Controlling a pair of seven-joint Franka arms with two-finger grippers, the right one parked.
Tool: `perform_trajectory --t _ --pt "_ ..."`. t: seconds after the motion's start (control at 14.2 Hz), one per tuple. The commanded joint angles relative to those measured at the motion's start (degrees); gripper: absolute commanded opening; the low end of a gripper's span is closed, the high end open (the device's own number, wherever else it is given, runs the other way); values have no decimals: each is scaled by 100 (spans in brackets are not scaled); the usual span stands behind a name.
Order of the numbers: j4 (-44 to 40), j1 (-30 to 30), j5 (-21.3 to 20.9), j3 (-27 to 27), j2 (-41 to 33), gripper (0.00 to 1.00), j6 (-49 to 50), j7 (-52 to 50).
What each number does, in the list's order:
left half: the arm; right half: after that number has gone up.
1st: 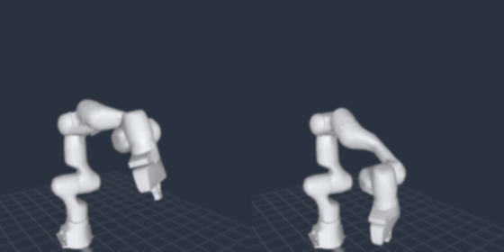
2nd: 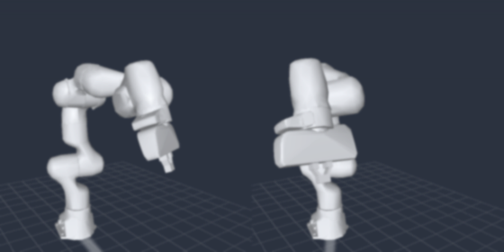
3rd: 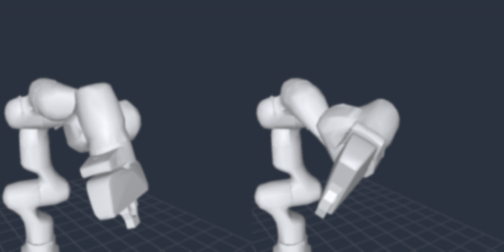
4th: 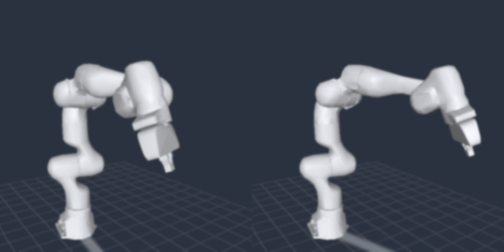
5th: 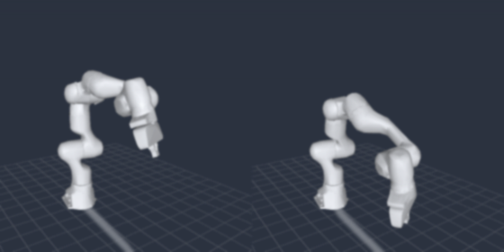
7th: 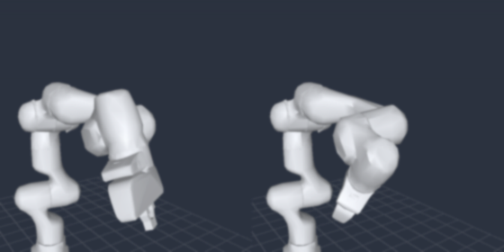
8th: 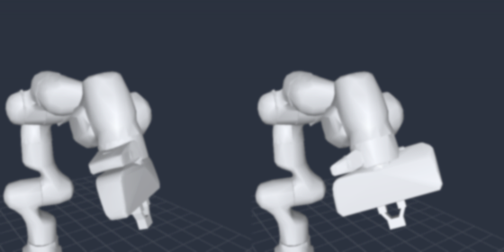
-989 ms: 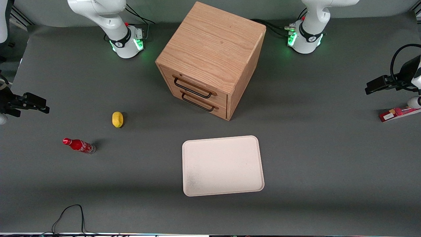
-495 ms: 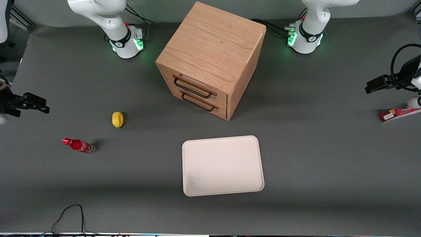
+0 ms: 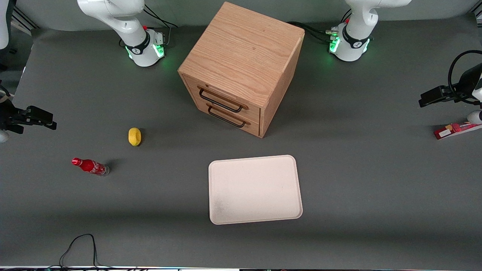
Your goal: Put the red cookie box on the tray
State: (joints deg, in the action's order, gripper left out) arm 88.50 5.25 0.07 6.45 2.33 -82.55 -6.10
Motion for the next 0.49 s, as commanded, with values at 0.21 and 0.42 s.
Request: perform_trajectory --t 0.21,0.42 --pt "-342 81 2 85 189 100 186 -58" --pt "-360 20 -68 102 189 100 213 -32"
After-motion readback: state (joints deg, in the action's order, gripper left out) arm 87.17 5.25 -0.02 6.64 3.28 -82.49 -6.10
